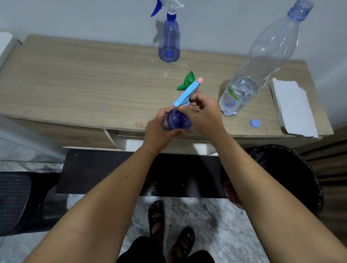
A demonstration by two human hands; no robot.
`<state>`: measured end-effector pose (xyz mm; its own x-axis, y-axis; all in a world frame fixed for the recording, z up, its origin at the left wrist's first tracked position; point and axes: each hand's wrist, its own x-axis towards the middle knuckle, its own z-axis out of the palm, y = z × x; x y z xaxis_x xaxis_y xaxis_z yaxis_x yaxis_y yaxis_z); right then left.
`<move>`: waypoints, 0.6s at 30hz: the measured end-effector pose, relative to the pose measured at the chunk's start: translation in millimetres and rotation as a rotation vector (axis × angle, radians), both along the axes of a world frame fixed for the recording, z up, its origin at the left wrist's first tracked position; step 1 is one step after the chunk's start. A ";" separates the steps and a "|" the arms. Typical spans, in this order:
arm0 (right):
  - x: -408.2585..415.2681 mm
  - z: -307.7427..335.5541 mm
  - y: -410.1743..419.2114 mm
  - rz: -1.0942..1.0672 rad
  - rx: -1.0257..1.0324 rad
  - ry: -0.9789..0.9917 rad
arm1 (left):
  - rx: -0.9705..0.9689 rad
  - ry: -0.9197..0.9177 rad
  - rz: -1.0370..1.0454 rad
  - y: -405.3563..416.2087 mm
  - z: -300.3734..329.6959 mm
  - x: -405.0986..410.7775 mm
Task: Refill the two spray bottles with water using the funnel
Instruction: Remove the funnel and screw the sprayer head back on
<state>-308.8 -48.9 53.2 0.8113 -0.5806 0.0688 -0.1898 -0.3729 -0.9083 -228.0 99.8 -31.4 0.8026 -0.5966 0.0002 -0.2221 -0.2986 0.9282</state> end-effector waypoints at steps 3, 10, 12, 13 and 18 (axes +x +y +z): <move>-1.7 0.6 1.4 -0.007 -0.001 0.000 | 0.021 -0.026 0.004 -0.9 0.0 -0.8; -7.6 -1.9 8.9 -0.070 0.096 -0.013 | 0.052 -0.051 0.020 -0.8 3.1 -5.7; -9.5 -1.5 10.8 -0.105 0.181 -0.026 | 0.058 -0.059 0.039 -0.9 3.3 -8.8; -10.2 -0.9 12.3 -0.128 0.238 -0.050 | 0.064 -0.064 0.050 -0.9 3.6 -10.1; -8.3 2.9 26.0 -0.252 0.145 -0.178 | 0.063 -0.044 -0.017 -0.7 4.8 -11.3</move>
